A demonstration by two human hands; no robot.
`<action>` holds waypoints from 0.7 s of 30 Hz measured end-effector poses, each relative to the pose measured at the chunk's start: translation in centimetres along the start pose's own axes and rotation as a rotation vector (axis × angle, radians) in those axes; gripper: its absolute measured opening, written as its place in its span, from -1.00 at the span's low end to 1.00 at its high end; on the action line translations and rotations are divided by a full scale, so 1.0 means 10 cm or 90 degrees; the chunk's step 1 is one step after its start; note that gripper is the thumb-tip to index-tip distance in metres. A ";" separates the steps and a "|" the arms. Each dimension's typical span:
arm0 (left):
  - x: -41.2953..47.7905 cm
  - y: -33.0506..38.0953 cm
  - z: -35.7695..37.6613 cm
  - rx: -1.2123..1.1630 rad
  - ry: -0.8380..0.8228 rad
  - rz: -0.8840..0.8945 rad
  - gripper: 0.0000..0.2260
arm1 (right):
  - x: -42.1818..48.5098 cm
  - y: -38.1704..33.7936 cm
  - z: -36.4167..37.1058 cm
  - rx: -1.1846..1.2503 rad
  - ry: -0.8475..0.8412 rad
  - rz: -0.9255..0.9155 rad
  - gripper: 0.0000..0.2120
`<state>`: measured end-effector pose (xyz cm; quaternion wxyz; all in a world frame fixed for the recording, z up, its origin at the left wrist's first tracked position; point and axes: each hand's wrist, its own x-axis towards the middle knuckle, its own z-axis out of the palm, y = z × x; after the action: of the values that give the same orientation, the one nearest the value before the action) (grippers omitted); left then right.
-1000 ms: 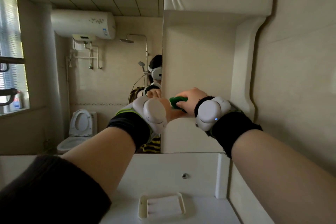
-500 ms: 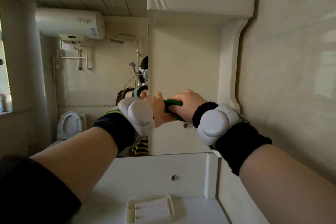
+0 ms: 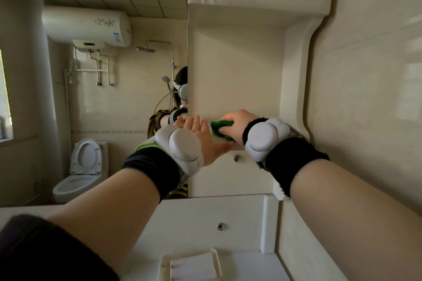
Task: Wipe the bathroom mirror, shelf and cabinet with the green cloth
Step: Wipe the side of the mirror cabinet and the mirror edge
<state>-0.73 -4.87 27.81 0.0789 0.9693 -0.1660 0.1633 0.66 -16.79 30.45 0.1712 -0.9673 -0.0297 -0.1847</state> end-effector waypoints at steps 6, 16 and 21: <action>0.01 -0.05 0.04 -0.009 0.016 0.013 -0.20 | 0.12 0.01 0.02 -0.019 -0.011 0.037 -0.75; -0.01 -0.04 0.02 0.015 0.000 0.005 -0.16 | -0.05 0.05 0.02 0.005 0.025 0.004 -0.79; 0.03 -0.03 0.02 0.031 -0.012 -0.017 -0.13 | -0.11 0.07 0.01 -0.003 0.030 -0.006 -0.77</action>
<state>-0.31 -4.73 27.65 0.0556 0.9746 -0.1499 0.1571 -0.21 -17.39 29.76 0.1686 -0.9629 -0.0296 -0.2084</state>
